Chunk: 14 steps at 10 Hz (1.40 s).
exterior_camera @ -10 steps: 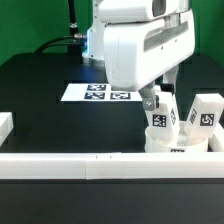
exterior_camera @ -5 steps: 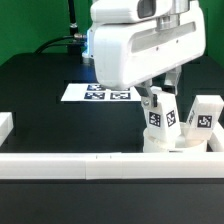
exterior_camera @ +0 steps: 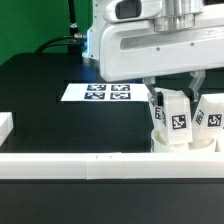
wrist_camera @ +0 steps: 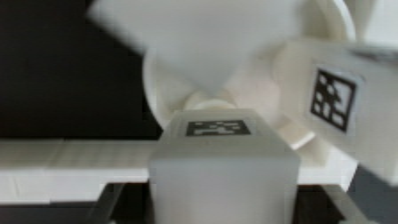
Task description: Assemble stool
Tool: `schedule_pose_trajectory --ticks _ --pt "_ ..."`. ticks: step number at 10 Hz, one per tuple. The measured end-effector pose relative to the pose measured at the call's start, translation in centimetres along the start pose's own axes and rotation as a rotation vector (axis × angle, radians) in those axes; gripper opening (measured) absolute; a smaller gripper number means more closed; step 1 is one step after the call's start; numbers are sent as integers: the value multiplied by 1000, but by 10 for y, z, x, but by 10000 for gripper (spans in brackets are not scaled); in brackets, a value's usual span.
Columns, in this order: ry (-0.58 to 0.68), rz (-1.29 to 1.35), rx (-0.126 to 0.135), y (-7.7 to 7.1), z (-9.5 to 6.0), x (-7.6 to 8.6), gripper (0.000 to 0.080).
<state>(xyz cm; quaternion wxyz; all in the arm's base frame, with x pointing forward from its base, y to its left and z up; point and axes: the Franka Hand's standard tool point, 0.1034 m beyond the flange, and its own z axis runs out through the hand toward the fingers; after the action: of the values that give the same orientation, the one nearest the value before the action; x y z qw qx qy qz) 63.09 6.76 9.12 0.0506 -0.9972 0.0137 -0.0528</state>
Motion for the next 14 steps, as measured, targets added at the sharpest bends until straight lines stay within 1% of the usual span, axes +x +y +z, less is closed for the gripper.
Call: schedule_pose_trajectory --ticks 2,5,6,10,11,12,14 --pt "11 209 2 -11 1 1 334" --pt "4 492 5 -35 5 -1 334" --pt "3 575 4 -38 6 -2 334" --pt "0 899 17 -46 7 -4 334" --pt "-2 983 24 -47 7 -4 335" --pt "-5 1020 30 -47 7 -4 335" --pt "-6 1006 30 -47 7 -4 335"
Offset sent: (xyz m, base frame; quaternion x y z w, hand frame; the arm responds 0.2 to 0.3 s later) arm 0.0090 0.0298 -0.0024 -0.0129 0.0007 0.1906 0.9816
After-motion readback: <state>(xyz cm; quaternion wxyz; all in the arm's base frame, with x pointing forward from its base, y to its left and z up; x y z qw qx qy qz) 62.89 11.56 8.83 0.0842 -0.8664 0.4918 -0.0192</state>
